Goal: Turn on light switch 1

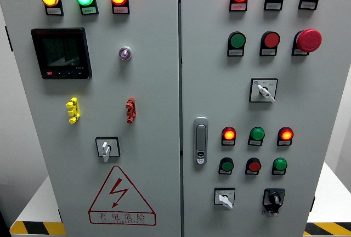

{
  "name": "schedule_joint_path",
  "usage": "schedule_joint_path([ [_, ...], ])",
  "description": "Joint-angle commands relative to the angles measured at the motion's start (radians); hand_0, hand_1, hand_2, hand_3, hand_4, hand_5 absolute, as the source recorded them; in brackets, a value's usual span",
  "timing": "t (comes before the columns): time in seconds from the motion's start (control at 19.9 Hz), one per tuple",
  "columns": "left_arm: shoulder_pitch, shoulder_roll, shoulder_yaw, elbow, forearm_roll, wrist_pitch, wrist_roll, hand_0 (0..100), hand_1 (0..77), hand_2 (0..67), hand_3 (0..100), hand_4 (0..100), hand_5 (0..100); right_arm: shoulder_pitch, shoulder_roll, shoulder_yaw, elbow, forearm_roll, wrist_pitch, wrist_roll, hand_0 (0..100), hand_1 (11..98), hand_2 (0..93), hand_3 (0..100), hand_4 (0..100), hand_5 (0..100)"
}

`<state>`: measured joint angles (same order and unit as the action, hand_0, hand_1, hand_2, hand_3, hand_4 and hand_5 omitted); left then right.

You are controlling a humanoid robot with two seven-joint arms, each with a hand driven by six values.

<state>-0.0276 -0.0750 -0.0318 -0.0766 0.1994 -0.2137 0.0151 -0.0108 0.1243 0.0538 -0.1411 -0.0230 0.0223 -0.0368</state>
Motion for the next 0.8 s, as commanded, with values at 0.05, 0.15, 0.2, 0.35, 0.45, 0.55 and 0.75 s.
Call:
schedule_joint_path([
  [0.05,0.0,0.0,-0.048,0.0,0.034,0.0,0.0,0,0.0,0.0,0,0,0,0.0,0.0,0.0,0.0,0.0,0.001,0.0,0,19.9,0.0,20,19,11],
  [0.15,0.0,0.0,-0.106,0.0,0.09,0.0,0.0,0,0.0,0.0,0,0,0,0.0,0.0,0.0,0.0,0.0,0.001,0.0,0,19.7,0.0,20,19,11],
  [0.2,0.0,0.0,-0.155,0.0,0.142,0.0,0.0,0,0.0,0.0,0,0,0,0.0,0.0,0.001,0.0,0.0,0.001,0.0,0,19.6,0.0,20,19,11],
  [0.35,0.0,-0.002,-0.385,0.0,0.343,-0.003,0.002,0,0.0,0.0,0,0,0,0.0,0.0,0.0,0.0,0.0,0.001,0.0,0,19.8,0.0,20,19,11],
  [0.45,0.0,0.0,-0.613,0.001,0.538,-0.006,0.017,0,0.0,0.0,0,0,0,0.0,0.0,0.001,0.0,0.0,-0.001,0.0,0,19.9,0.0,20,19,11],
  [0.55,0.0,-0.002,-0.794,0.001,0.719,-0.009,0.028,0,0.0,0.0,0,0,0,0.0,0.0,0.001,0.0,0.0,-0.001,0.0,0,19.9,0.0,20,19,11],
  [0.75,0.0,-0.002,-1.06,0.001,0.954,-0.013,0.029,0,0.0,0.0,0,0,0,0.0,0.0,0.0,0.0,0.0,0.001,0.0,0,19.8,0.0,20,19,11],
])
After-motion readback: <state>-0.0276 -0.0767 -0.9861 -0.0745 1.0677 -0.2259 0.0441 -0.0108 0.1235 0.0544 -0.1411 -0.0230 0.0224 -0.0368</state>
